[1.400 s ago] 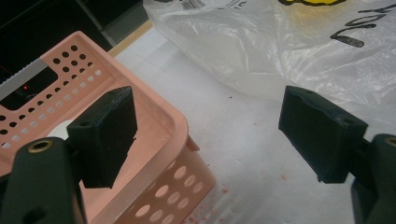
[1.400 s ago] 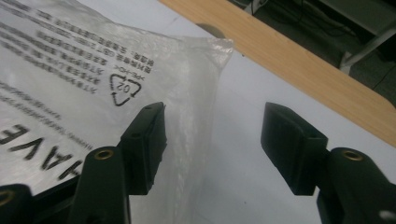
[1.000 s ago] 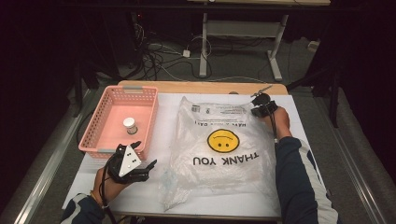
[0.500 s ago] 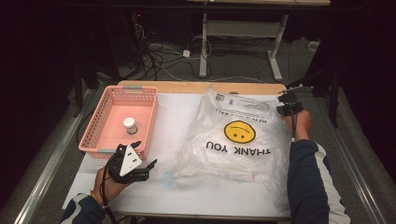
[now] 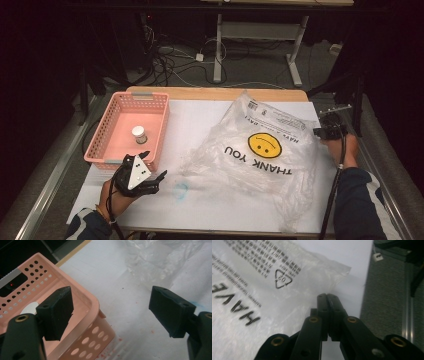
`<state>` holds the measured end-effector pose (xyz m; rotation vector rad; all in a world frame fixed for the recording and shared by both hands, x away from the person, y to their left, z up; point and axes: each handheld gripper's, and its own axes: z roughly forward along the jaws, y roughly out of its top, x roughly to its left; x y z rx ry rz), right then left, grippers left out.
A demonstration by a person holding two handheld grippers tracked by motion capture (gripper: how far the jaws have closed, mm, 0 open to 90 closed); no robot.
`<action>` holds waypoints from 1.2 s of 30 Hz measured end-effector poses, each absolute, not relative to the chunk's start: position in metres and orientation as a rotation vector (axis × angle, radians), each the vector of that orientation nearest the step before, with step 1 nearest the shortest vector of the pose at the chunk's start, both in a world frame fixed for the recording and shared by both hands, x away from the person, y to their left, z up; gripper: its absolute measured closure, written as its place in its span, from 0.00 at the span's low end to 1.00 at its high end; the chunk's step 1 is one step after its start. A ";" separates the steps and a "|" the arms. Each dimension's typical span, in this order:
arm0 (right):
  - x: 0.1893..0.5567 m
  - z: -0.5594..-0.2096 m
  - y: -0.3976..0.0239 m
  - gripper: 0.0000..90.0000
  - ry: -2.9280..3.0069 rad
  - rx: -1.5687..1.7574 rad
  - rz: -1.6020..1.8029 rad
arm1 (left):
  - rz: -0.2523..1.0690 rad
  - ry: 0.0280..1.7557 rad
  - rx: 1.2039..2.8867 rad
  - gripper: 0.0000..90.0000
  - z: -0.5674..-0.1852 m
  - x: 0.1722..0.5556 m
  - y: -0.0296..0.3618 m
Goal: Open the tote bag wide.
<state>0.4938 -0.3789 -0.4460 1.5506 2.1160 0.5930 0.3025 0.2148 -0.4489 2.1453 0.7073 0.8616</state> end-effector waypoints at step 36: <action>0.321 -0.448 -0.156 0.46 2.643 0.388 0.800 | 0.866 0.683 2.167 0.21 -0.450 0.297 0.212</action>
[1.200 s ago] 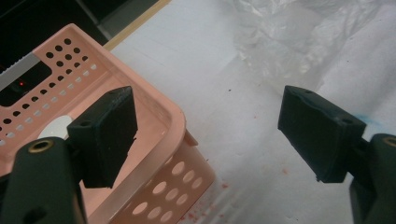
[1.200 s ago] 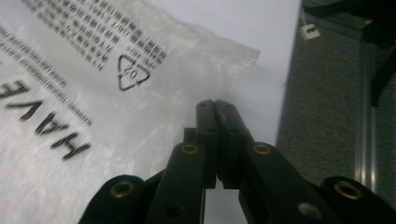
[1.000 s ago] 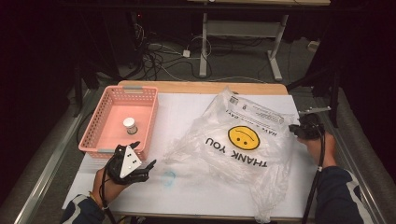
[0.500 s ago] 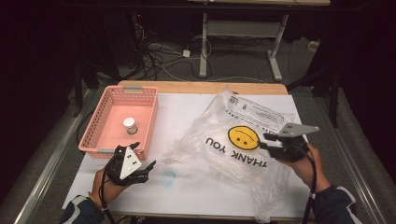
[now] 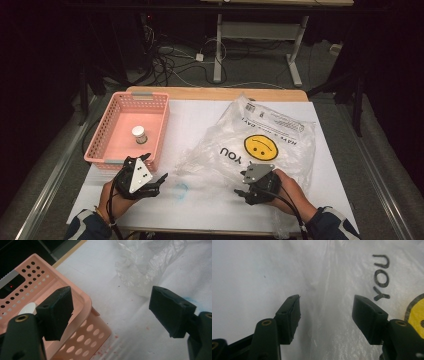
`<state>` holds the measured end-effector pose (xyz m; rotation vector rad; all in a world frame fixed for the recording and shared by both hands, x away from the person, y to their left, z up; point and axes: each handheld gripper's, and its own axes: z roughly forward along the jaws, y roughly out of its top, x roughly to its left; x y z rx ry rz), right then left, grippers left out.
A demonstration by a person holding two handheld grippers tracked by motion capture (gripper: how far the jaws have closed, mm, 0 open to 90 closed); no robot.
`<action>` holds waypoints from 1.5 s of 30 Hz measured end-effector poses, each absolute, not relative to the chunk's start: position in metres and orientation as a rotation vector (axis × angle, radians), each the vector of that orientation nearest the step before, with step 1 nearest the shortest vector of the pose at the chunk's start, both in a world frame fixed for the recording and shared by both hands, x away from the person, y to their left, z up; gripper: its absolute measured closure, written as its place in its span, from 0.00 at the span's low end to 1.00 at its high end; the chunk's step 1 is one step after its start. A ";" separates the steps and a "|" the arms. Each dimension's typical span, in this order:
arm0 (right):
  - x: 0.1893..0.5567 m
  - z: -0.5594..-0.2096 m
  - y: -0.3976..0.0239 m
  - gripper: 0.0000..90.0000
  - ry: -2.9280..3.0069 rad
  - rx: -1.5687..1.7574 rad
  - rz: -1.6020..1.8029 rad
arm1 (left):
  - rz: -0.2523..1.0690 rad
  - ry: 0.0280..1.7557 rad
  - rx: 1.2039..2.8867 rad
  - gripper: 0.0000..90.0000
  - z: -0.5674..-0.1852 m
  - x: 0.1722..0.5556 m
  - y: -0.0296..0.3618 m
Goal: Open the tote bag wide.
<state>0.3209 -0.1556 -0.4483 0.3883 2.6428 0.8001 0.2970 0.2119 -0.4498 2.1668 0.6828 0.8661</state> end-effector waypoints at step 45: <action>0.375 -0.375 -0.141 1.00 2.144 0.548 1.035 | 0.883 0.706 2.106 0.21 -0.439 0.302 0.219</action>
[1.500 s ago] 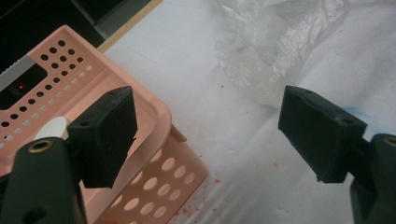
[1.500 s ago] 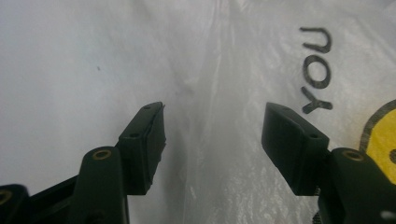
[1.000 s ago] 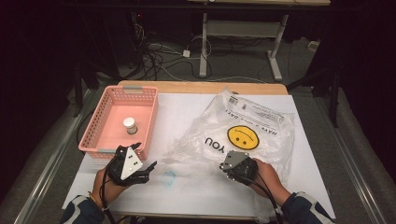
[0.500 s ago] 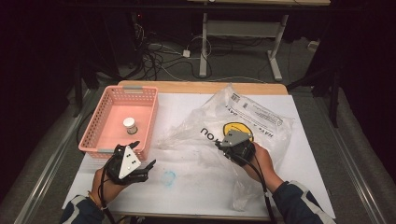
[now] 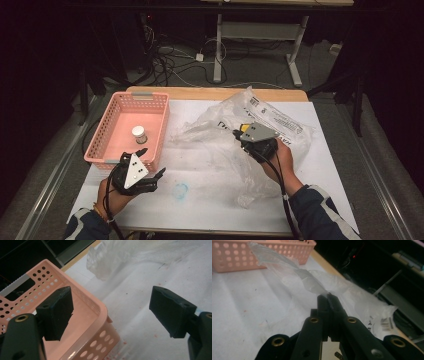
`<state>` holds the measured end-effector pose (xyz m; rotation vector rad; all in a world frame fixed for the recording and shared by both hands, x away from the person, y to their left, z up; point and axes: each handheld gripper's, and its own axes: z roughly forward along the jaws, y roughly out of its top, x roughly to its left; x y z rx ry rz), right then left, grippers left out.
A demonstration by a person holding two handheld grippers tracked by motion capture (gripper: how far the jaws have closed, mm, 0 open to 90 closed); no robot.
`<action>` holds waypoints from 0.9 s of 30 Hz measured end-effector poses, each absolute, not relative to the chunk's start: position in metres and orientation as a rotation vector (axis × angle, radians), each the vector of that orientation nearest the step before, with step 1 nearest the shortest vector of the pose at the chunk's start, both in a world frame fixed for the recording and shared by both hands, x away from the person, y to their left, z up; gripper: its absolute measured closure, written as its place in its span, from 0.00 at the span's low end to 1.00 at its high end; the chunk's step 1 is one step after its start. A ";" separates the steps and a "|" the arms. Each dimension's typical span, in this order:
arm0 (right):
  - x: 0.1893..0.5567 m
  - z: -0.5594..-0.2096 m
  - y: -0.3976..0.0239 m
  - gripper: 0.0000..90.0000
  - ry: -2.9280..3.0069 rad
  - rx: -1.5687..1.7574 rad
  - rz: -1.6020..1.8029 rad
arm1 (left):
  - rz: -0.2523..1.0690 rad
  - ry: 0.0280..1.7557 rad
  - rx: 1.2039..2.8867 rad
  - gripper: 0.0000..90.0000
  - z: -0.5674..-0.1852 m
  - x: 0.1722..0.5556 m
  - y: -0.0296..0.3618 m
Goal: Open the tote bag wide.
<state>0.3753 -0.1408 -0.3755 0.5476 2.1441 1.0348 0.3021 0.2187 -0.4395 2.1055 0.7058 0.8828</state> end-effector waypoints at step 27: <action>0.368 -0.354 -0.140 0.96 2.068 0.505 1.122 | 0.868 1.012 2.157 0.22 -0.394 0.406 0.253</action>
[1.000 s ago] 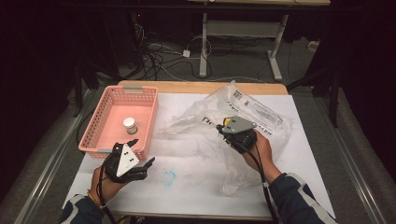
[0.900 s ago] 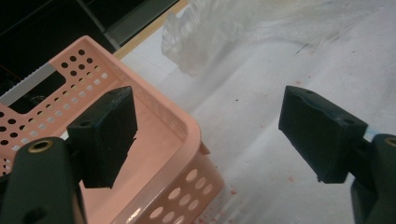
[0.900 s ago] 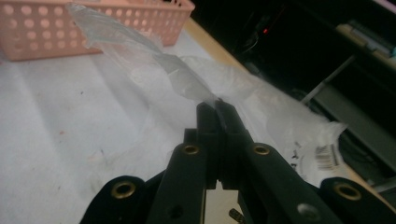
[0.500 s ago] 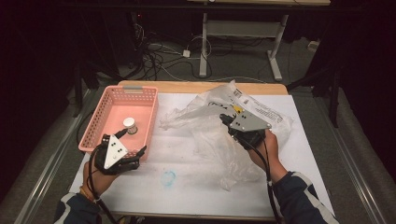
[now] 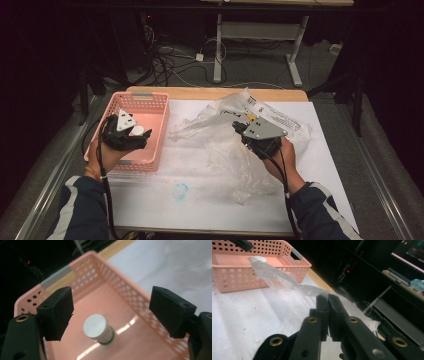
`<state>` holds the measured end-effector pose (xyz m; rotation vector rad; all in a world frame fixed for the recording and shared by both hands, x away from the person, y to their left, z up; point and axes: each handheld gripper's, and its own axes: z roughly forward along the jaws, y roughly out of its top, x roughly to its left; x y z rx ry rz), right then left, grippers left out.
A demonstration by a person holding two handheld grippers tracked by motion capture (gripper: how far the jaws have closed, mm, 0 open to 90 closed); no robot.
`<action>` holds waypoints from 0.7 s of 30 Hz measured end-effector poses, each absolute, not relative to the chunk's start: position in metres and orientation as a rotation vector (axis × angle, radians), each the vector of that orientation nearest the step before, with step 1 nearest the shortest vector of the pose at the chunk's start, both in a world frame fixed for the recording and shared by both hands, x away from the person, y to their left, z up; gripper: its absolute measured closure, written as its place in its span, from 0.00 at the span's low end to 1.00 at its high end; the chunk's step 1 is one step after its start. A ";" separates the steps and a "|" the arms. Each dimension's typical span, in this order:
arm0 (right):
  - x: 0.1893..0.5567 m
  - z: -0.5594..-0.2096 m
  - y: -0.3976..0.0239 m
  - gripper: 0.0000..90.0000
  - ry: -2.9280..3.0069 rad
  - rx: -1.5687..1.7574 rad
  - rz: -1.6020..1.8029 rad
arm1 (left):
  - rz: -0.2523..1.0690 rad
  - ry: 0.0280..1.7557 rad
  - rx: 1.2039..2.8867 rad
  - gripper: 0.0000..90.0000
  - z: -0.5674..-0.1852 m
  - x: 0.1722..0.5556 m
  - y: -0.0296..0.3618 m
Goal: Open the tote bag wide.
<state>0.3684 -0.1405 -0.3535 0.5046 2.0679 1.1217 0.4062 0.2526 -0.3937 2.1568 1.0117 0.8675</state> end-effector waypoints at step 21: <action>0.373 -0.362 -0.150 1.00 2.097 0.533 1.106 | 0.618 1.169 2.498 0.53 -0.433 0.470 0.261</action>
